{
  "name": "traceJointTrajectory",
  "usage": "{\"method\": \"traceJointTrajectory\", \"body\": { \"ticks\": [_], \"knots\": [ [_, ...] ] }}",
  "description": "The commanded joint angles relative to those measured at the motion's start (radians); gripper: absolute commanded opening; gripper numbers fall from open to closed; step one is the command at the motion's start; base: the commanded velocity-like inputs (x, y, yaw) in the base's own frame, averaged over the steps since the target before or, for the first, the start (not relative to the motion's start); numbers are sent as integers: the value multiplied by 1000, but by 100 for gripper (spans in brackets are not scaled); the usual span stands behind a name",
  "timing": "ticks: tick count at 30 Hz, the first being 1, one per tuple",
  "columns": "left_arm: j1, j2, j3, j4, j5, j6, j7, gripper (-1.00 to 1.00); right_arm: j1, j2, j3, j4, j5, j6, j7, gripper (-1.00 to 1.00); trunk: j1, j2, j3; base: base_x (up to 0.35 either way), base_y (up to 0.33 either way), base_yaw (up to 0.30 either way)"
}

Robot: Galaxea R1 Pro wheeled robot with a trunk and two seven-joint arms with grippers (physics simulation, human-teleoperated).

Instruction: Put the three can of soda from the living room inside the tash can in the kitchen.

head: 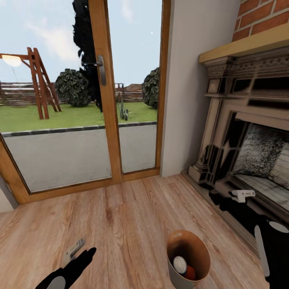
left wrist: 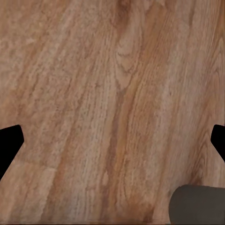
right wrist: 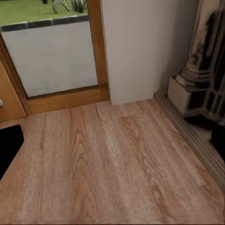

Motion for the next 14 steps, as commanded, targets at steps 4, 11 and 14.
{"method": "traceJointTrajectory", "body": {
  "ticks": [4,11,14],
  "knots": [
    [0,0,-37,119,-47,-1,-2,100,9,11,-2,36,2,3,-2,100,0,0,0,0,0,0],
    [0,7,-95,275,-126,-13,-88,100,15,33,-2,101,3,5,-2,100,0,0,0,0,0,0],
    [12,12,-98,288,-126,-17,-142,100,15,36,-3,105,3,5,-2,100,0,0,0,0,0,0]
  ]
}}
